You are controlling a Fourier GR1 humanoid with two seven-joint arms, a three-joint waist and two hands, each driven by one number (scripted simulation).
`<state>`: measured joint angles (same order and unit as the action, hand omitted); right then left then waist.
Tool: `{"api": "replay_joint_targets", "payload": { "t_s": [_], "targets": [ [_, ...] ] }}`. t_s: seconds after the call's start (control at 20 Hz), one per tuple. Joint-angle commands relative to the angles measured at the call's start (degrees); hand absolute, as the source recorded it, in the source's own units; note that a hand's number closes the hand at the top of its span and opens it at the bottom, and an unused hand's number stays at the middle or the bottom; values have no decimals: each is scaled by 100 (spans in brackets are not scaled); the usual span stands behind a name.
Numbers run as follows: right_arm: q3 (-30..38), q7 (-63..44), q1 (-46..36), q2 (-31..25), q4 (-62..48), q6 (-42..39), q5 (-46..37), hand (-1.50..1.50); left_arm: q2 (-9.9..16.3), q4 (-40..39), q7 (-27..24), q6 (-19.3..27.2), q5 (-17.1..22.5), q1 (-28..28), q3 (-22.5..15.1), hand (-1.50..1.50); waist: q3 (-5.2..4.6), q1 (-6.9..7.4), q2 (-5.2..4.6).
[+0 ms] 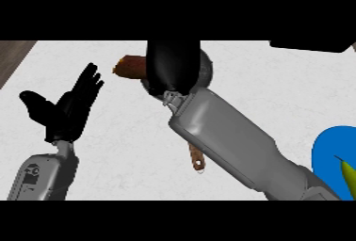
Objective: Pick the sweet potato from the plate and place it in the pan
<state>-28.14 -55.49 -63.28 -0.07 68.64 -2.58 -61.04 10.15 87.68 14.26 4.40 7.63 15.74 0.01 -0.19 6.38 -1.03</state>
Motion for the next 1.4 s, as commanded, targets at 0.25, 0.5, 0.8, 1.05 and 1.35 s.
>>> {"api": "replay_joint_targets", "payload": {
  "t_s": [0.25,0.5,0.8,1.05,1.35],
  "targets": [
    [209,1005,-484,7,-2373,2002,605,150,187,413,177,25,40,-280,205,0,15,-250,24],
    [474,2117,-817,7,-3311,2395,1364,150,-56,-22,-64,132,-108,-59,95,0,13,-266,-19],
    [489,2880,-767,7,-4423,2900,1643,150,58,230,103,47,-33,-60,151,0,16,-160,-48],
    [834,2356,-592,7,-4924,3027,2147,-150,-20,244,29,-5,-43,-71,51,0,17,-29,-102],
    [1076,3335,-413,7,-5240,2975,2682,-150,-15,167,15,8,-26,52,136,0,22,-85,-100]
  ]
}}
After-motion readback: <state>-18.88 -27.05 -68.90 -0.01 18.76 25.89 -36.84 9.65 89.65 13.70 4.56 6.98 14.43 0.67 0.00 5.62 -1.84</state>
